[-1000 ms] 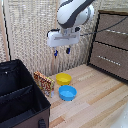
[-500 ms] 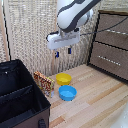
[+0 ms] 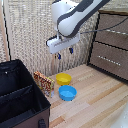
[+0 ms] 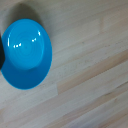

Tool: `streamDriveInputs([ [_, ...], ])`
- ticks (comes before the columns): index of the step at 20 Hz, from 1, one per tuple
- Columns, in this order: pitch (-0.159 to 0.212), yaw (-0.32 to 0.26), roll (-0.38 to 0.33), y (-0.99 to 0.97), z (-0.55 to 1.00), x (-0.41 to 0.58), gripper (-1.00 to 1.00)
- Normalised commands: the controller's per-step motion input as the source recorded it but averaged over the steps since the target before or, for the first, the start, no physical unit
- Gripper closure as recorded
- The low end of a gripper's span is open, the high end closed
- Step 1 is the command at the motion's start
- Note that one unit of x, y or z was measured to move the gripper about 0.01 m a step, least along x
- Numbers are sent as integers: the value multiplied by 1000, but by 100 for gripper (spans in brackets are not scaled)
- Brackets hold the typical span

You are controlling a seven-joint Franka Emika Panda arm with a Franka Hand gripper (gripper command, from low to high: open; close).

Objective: With caution, bring your gripper towards the upper drawer's hold. Grasp the drawer hold tightly with your gripper tool. Pull the drawer in your direction to reveal the contents of the top drawer.

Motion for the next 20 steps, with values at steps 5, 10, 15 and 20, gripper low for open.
streamDriveInputs([
  [5,0,133,-333,1,193,159,-100],
  [10,0,131,-325,14,227,177,-100],
  [15,0,122,-330,12,212,205,-100],
  [20,0,122,-350,0,133,172,-100],
])
